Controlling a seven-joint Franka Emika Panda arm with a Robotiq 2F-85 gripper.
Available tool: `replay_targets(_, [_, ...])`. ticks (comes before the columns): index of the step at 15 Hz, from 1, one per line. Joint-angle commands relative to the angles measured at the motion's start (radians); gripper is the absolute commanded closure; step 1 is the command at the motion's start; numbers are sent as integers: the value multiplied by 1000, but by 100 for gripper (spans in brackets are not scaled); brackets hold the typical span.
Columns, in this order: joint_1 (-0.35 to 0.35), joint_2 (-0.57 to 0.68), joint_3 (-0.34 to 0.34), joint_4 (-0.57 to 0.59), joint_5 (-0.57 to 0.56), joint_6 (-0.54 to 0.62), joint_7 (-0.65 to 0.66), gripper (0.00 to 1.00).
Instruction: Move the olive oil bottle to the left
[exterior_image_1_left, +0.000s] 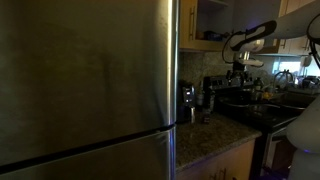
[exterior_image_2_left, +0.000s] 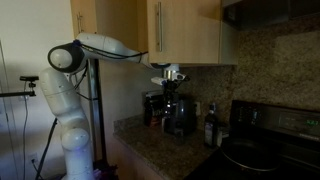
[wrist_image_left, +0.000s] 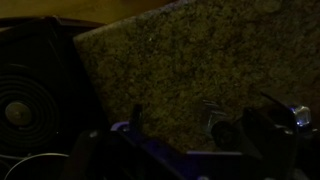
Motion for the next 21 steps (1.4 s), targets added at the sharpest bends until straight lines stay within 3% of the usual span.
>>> replay_targets(1, [-20, -1, 10, 18, 28, -61, 2, 0])
replay_targets(4, [-29, -15, -3, 66, 64, -171, 1, 0])
replay_targets(7, [-22, 16, 19, 0, 25, -117, 23, 0])
replay_targets(9, [-17, 14, 35, -78, 30, -22, 34, 0])
replay_targets(11, [-20, 23, 51, -157, -2, 164, 47, 0])
replay_targets(16, [-30, 85, 84, -232, -146, 595, 176, 0])
replay_targets(17, [-35, 88, 89, -233, -178, 629, 237, 0])
replay_targets(18, [-22, 80, 79, -212, -130, 548, 171, 0])
replay_targets(21, [-23, 93, 83, -220, -158, 605, 222, 0])
